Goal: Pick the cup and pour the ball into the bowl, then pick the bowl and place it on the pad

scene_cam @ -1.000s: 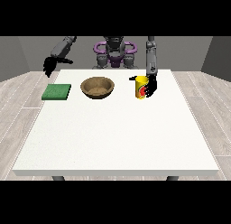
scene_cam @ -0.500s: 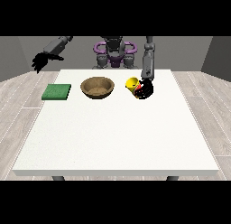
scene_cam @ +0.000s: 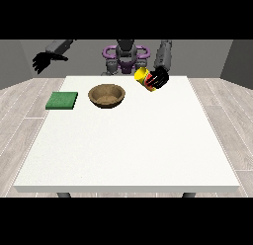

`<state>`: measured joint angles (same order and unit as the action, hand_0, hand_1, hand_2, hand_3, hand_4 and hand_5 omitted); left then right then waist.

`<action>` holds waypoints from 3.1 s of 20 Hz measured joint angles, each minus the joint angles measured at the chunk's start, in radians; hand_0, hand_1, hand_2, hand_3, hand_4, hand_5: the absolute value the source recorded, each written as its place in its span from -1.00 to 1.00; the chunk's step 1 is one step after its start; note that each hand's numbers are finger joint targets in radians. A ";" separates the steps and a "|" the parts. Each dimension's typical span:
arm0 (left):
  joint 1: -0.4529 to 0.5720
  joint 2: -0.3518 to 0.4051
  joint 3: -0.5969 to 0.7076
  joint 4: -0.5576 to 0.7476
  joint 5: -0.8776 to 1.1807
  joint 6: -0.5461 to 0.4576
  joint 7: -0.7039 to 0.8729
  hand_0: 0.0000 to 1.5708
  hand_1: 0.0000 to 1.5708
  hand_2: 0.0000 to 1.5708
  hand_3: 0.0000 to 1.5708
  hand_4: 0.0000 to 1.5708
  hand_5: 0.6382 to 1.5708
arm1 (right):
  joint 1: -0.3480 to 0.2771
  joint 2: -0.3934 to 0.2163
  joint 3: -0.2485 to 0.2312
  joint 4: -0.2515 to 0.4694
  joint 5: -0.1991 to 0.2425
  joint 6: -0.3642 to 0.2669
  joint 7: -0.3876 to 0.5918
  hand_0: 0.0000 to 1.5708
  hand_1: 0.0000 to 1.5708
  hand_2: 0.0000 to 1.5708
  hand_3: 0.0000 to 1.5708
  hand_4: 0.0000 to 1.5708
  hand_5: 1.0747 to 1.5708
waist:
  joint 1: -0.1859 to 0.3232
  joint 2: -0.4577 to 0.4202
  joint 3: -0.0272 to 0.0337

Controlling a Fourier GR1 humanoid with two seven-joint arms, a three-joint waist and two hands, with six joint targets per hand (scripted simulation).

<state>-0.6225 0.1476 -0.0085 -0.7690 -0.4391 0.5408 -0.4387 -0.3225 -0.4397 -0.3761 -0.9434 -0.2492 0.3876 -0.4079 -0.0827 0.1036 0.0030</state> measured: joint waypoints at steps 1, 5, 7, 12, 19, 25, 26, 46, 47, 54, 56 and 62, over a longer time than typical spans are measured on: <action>-0.018 0.001 -0.021 0.001 -0.035 0.010 0.040 0.75 0.75 1.00 1.00 0.46 0.99 | -0.003 -0.005 0.000 0.016 0.002 0.005 -0.001 -1.00 -1.00 -1.00 -1.00 -1.00 0.96 | 0.006 -0.010 0.0003; -0.039 -0.008 -0.112 0.005 -0.171 0.028 0.185 0.74 0.74 1.00 1.00 0.42 0.99 | 0.025 0.003 -0.003 0.077 0.023 -0.017 -0.021 -1.00 -1.00 -1.00 -1.00 -1.00 0.95 | 0.052 -0.076 -0.0004; -0.041 -0.041 -0.163 -0.006 -0.236 0.032 0.255 0.74 0.74 1.00 1.00 0.42 0.99 | 0.030 0.001 -0.011 0.117 0.029 -0.028 -0.033 -1.00 -1.00 -0.95 -1.00 -1.00 0.95 | 0.082 -0.100 -0.0008; -0.029 -0.092 -0.244 -0.045 -0.368 0.023 0.390 0.69 0.69 1.00 1.00 0.30 1.00 | 0.059 -0.015 -0.023 0.180 0.037 -0.017 -0.074 -1.00 -1.00 -1.00 -1.00 -1.00 0.92 | 0.118 -0.137 -0.0016; -0.072 -0.137 -0.398 -0.095 -0.555 -0.012 0.609 -0.13 -0.13 1.00 0.95 0.13 1.00 | 0.047 -0.044 -0.036 0.269 0.044 0.005 -0.126 -1.00 -1.00 -1.00 -1.00 -1.00 0.92 | 0.124 -0.140 -0.0014; -0.137 -0.144 -0.485 -0.103 -0.681 -0.057 0.755 -0.34 -0.34 1.00 1.00 0.07 1.00 | -0.049 -0.056 -0.021 0.273 0.050 -0.021 -0.066 -1.00 -1.00 -1.00 -0.82 -1.00 0.83 | 0.100 -0.113 -0.0021; -0.138 -0.145 -0.514 -0.111 -0.707 -0.056 0.776 -0.30 -0.30 1.00 1.00 0.13 1.00 | -0.065 -0.065 -0.024 0.280 0.049 -0.022 -0.064 -1.00 -1.00 -1.00 -0.72 -1.00 0.85 | 0.103 -0.102 -0.0020; -0.248 -0.143 -0.770 -0.135 -1.003 -0.393 0.837 0.23 0.23 1.00 1.00 0.55 0.67 | -0.181 -0.003 0.021 0.307 0.063 -0.066 -0.036 -1.00 -1.00 -1.00 -0.85 -1.00 0.79 | 0.060 -0.077 -0.0022; -0.272 -0.131 -0.774 -0.134 -1.021 -0.413 0.827 0.92 0.92 1.00 1.00 0.53 0.73 | -0.179 -0.015 0.016 0.314 0.060 -0.056 -0.037 -1.00 -1.00 -1.00 -0.78 -1.00 0.78 | 0.064 -0.075 -0.0018; -0.341 -0.139 -0.779 -0.179 -1.112 -0.555 0.783 0.91 0.91 1.00 1.00 0.54 0.75 | -0.152 -0.036 0.007 0.350 0.060 -0.043 -0.070 -1.00 -1.00 -1.00 -0.65 -1.00 0.78 | 0.089 -0.088 -0.0022; -0.340 -0.141 -0.763 -0.182 -1.136 -0.566 0.771 0.92 0.92 1.00 1.00 0.54 0.76 | -0.144 -0.031 0.010 0.349 0.058 -0.042 -0.069 -1.00 -1.00 -1.00 -1.00 -0.74 0.90 | 0.083 -0.090 -0.0024; -0.284 -0.128 -0.641 -0.240 -1.062 -0.490 0.736 -0.81 -0.81 1.00 1.00 0.28 0.94 | -0.148 0.000 0.020 0.354 0.041 -0.035 0.004 -1.00 -1.00 -1.00 -1.00 -0.40 0.95 | 0.122 -0.094 -0.0042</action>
<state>-0.9062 0.0193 -0.6498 -1.0086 -1.5012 0.0511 0.2970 -0.4706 -0.4398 -0.3564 -0.5898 -0.2082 0.3528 -0.4038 0.0393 0.0094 -0.0012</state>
